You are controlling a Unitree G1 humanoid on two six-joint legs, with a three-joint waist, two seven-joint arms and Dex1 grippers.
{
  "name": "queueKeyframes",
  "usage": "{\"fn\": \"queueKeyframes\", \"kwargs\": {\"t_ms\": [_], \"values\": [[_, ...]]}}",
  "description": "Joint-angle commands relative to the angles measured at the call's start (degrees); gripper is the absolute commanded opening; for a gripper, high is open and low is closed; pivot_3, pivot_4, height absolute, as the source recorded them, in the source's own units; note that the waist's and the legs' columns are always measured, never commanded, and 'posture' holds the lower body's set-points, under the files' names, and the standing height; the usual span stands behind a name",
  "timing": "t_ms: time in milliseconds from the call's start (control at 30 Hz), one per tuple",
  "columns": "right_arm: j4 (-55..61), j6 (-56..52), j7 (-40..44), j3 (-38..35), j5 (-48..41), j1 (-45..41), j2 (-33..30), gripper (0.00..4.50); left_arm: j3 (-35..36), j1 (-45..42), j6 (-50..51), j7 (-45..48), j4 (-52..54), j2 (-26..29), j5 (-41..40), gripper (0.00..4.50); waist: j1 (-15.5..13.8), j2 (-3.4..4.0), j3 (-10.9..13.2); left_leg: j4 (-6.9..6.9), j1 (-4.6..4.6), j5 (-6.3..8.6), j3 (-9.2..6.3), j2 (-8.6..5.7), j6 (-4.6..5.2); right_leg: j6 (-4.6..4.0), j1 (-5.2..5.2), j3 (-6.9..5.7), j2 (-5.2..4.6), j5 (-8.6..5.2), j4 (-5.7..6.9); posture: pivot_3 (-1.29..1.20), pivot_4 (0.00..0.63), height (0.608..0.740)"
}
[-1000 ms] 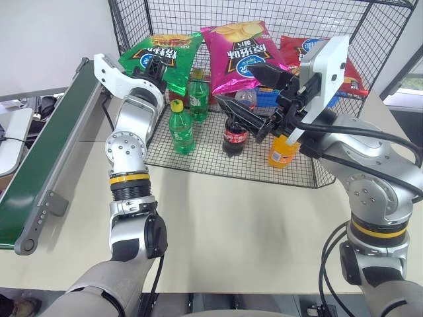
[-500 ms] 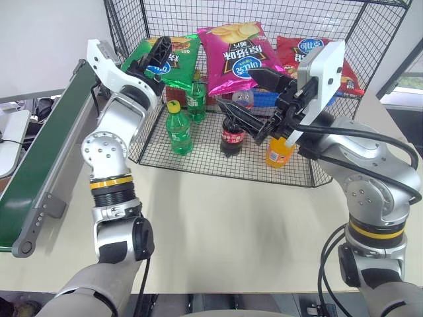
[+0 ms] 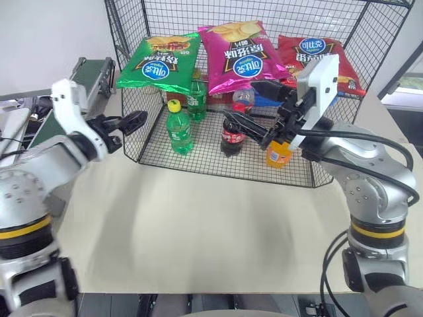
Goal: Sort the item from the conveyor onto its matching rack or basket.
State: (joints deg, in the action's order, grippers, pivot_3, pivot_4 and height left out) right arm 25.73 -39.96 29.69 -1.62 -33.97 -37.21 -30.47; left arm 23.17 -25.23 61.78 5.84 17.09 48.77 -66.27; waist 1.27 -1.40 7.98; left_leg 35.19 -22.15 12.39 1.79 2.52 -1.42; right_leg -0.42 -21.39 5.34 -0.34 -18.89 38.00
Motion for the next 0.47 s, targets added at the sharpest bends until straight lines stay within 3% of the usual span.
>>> {"fn": "queueKeyframes", "kwargs": {"t_ms": [33,100,200,467], "values": [[0.9,2.6,1.8,-2.5,0.4,0.9,-1.4,4.50,-1.5,5.1,-8.2,12.5,5.6,5.8,9.3,4.45,-0.2,0.00,0.0,-0.02,0.00,-0.01,-0.01,-0.01,0.04,0.00,0.00,0.01,-0.03,0.00,-0.01,0.00,0.150,0.740],[1.4,3.3,3.3,-3.5,0.5,3.3,-2.9,4.50,-0.8,10.3,-15.7,18.4,7.7,9.0,17.1,4.45,-0.1,-0.02,0.0,-0.13,-0.03,-0.02,0.00,0.03,0.07,-0.01,-0.05,0.05,-0.03,0.00,-0.07,0.00,0.150,0.740],[2.2,3.6,4.2,-5.1,0.0,5.8,-4.8,4.50,2.8,15.9,-21.2,24.1,8.4,9.8,21.1,4.45,-0.3,0.00,0.1,-0.30,-0.05,-0.01,0.05,0.05,0.09,-0.03,-0.10,0.07,-0.10,0.00,-0.19,0.00,0.150,0.740],[4.0,2.7,2.9,-7.1,-0.3,8.8,-5.3,4.50,5.6,17.0,-18.7,26.6,8.0,6.1,18.1,4.45,0.0,0.00,0.1,-0.28,-0.32,-0.06,0.12,0.16,0.22,-0.07,-0.51,0.17,-0.04,0.03,0.00,0.00,0.150,0.740]]}}
